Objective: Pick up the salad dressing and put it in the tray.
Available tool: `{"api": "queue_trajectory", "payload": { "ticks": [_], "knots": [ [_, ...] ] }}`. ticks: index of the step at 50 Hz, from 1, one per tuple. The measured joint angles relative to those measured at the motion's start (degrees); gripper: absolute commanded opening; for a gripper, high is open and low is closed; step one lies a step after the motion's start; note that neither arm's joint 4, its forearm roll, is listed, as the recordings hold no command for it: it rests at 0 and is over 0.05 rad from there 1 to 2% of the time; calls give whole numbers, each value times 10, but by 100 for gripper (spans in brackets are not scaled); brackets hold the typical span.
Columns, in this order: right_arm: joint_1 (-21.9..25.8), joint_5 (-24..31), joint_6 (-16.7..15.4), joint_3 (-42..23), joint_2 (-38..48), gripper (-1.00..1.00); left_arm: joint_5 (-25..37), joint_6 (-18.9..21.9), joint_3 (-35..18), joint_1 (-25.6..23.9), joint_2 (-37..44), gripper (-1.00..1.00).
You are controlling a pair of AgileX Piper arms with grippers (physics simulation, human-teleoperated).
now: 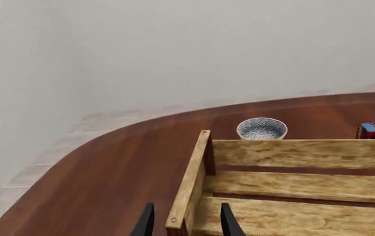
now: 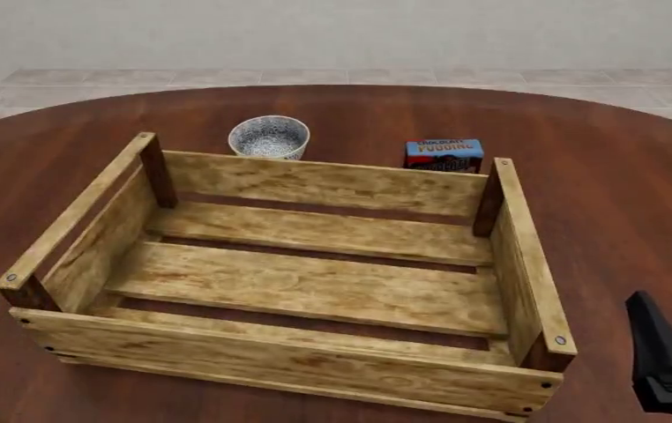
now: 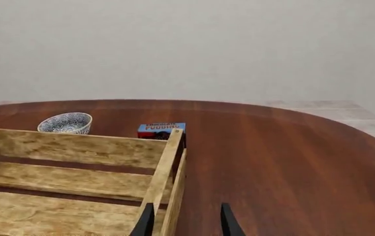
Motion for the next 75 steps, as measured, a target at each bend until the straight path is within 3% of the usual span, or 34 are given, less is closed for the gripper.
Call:
{"api": "queue_trajectory", "payload": {
  "ticks": [24, 46, 75],
  "knots": [
    [-1, -15, 0, 1, 22, 100, 94, -2, -68, 70, 22, 100],
    [-5, -15, 1, 1, 22, 100, 150, 15, -59, 142, 16, 100],
    [-3, -14, 1, 1, 22, 100, 172, 18, -41, 211, 4, 100]
  ]
}}
